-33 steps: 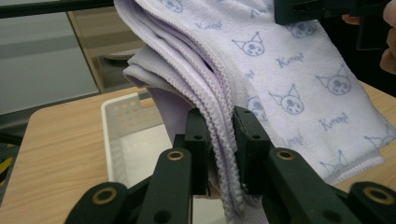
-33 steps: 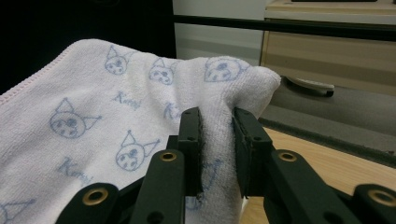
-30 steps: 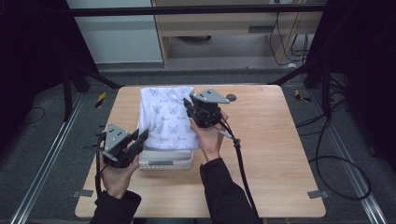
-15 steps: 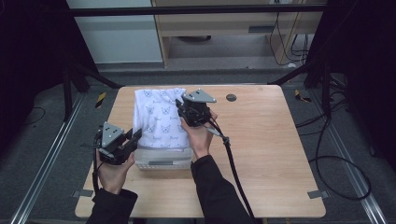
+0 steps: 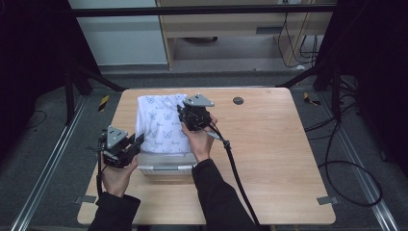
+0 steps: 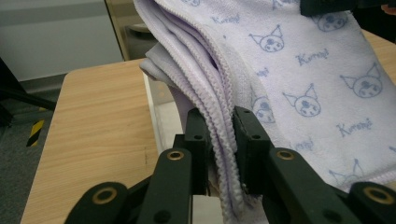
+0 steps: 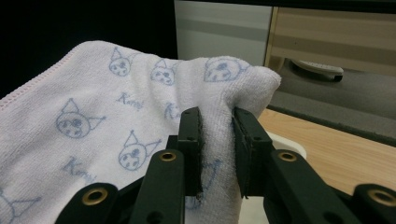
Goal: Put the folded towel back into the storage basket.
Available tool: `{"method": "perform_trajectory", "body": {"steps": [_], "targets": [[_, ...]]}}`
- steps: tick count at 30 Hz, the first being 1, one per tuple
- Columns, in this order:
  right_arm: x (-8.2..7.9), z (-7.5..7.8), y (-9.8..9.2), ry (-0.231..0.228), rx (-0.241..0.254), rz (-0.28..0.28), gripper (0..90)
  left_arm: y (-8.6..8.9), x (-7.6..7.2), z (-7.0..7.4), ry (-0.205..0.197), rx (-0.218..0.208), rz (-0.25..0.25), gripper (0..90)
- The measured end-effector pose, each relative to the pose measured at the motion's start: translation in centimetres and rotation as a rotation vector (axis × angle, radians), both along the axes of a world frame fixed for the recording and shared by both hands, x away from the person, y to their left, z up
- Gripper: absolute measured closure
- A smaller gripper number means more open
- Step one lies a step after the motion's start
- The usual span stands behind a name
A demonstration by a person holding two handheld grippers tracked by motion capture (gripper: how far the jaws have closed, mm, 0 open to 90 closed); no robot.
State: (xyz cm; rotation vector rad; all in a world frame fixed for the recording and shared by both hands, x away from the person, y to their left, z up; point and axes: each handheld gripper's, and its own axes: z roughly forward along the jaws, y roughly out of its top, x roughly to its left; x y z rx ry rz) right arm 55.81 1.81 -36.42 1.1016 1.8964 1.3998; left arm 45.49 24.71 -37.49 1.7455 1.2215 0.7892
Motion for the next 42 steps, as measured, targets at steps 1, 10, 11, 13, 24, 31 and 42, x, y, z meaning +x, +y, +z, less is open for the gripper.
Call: {"method": "perform_trajectory", "body": {"steps": [1, 10, 11, 13, 24, 31, 42], "targets": [[0.1, -0.2, 0.0, 0.004, 0.000, -0.001, 74.6, 0.0, 0.1, -0.2, 0.003, 0.004, 0.000, 76.5], [0.8, -1.6, 0.1, 0.031, -0.017, 0.000, 74.5, -0.2, 0.8, -1.4, 0.032, 0.023, 0.005, 76.5], [0.9, -1.7, 0.1, 0.033, -0.021, 0.000, 74.5, -0.2, 0.9, -1.6, 0.038, 0.021, 0.006, 76.5], [1.0, -2.1, 0.1, 0.041, -0.024, -0.001, 74.4, -0.2, 1.0, -1.8, 0.044, 0.024, 0.008, 76.5], [1.7, -4.1, 0.2, 0.090, -0.051, -0.005, 74.3, -0.5, 1.7, -3.3, 0.092, 0.053, 0.009, 76.4], [2.1, -5.1, 0.2, 0.112, -0.061, -0.006, 74.3, -0.7, 2.1, -4.1, 0.113, 0.066, 0.009, 76.4], [2.6, -6.4, 0.3, 0.138, -0.084, -0.012, 74.2, -1.1, 2.7, -5.4, 0.142, 0.089, 0.013, 76.3]]}}
